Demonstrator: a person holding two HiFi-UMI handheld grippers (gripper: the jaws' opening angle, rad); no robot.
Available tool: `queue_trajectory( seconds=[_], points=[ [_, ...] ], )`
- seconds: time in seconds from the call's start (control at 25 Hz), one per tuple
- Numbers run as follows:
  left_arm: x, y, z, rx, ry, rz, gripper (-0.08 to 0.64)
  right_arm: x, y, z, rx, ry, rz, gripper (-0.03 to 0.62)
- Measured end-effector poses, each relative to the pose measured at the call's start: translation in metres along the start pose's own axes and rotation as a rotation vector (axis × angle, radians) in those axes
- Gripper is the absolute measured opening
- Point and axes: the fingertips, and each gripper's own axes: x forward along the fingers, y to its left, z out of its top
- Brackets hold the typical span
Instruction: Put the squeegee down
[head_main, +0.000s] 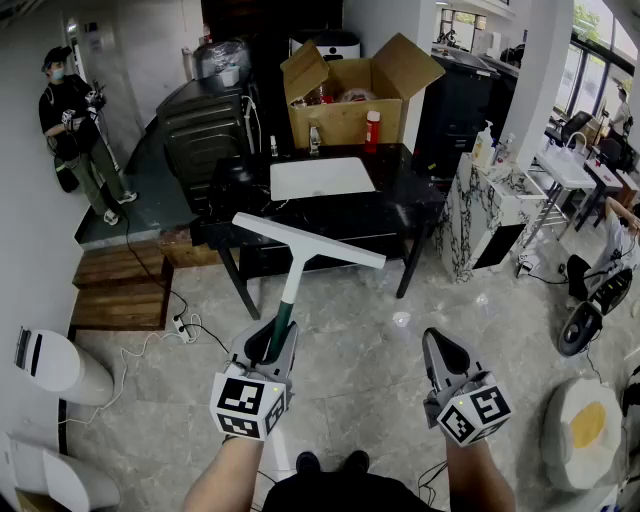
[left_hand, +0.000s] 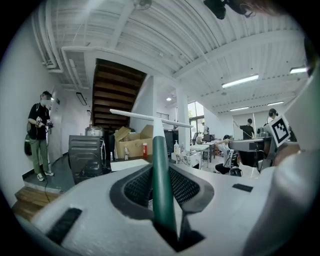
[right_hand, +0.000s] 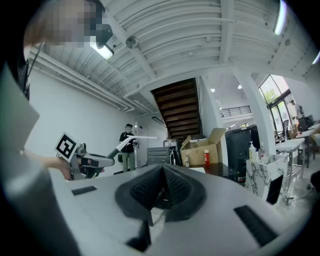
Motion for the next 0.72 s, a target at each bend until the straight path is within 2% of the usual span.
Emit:
queue_trajectory(
  seconds=[0.44, 0.72],
  points=[
    [-0.009, 0.009, -0.005, -0.003, 0.011, -0.001, 0.095, 0.011, 0.01, -0.003, 0.069, 0.001, -0.001, 0.003],
    [-0.044, 0.041, -0.013, 0.005, 0.008, 0.0, 0.095, 0.026, 0.057, -0.011, 0.116, 0.001, 0.013, 0.005]
  ],
)
